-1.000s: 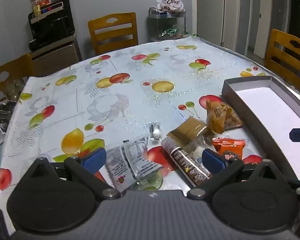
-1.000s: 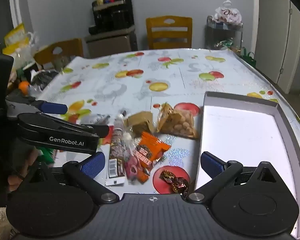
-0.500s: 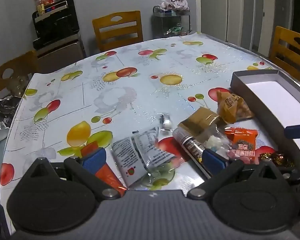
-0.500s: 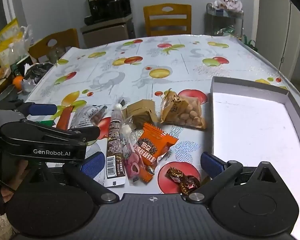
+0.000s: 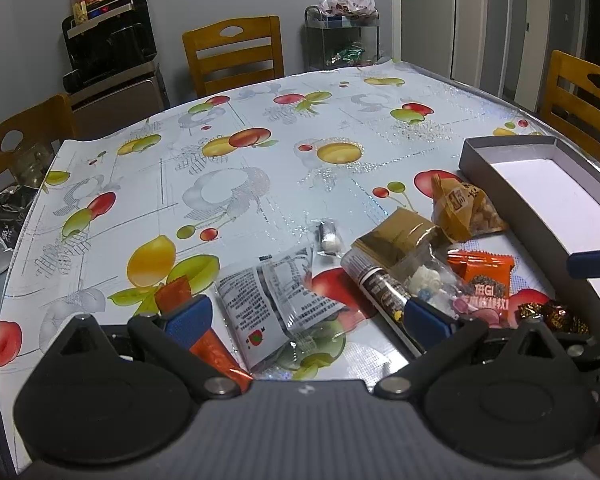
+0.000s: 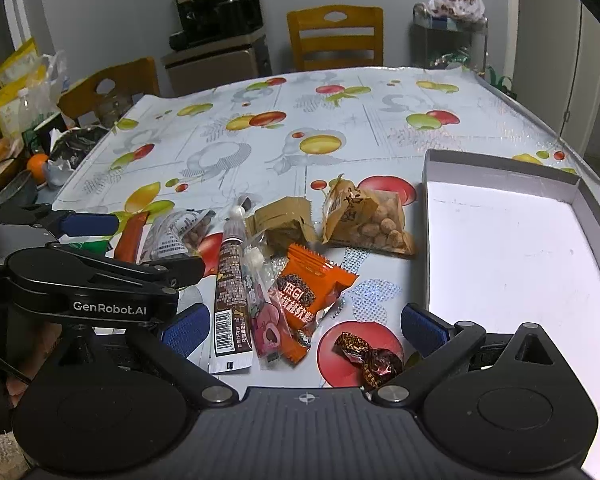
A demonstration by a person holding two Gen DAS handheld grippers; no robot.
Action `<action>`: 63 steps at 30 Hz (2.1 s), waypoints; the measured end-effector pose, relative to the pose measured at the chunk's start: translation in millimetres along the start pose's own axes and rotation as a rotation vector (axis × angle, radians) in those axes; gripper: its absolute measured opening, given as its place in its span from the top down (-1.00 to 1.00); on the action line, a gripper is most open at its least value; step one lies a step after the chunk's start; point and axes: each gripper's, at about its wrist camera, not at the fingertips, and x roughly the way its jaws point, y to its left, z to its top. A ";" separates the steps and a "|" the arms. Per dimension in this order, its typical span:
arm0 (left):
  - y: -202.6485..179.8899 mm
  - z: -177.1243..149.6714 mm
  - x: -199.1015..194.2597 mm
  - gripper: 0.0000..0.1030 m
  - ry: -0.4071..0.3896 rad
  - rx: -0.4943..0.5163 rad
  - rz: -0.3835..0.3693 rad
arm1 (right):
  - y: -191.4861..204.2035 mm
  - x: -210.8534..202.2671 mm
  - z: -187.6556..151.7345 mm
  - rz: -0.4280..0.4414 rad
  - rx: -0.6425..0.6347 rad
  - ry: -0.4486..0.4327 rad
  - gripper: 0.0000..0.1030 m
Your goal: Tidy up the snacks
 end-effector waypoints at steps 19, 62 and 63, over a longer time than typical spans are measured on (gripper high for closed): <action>0.8 -1.9 0.8 -1.00 0.005 -0.003 0.001 | 1.3 0.5 1.0 -0.010 -0.005 0.009 -1.00; -4.1 -2.2 0.7 -1.00 -0.001 0.007 -0.008 | -0.4 -2.4 -4.5 0.000 0.015 0.012 -1.00; -4.0 -1.7 -1.2 -1.00 -0.015 0.011 -0.010 | -0.7 -3.8 -4.2 0.004 0.015 0.006 -1.00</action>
